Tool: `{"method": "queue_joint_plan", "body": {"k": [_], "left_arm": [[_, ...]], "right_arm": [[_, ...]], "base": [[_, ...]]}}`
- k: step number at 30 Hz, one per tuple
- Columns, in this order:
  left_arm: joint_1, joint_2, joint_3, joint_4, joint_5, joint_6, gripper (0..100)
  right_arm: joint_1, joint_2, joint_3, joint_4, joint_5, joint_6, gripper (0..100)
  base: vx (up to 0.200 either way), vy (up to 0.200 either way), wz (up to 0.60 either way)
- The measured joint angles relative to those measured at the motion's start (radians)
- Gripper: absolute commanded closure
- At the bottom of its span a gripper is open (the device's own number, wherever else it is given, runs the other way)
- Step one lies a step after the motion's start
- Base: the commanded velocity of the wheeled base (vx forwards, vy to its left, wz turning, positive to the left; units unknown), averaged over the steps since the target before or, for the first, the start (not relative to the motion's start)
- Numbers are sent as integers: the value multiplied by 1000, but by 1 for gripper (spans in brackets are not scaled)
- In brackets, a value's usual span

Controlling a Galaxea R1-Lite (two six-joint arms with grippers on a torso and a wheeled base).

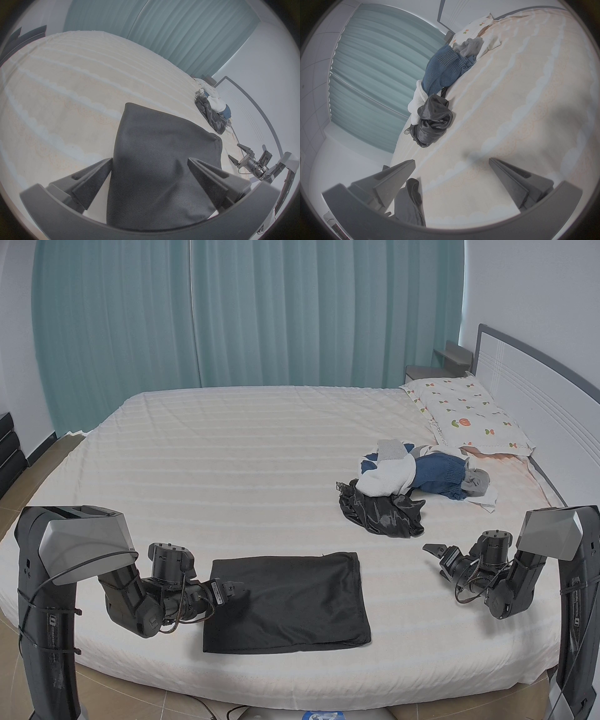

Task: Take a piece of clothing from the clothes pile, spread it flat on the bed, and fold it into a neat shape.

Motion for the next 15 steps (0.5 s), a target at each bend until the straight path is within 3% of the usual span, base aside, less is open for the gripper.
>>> {"method": "queue_joint_plan", "body": {"k": [15], "left_arm": [[7,-2,9,-4,4,-35,100]], "right_arm": [[0,2,0,0,0,0,0]], "base": [[0,0,0]]}}
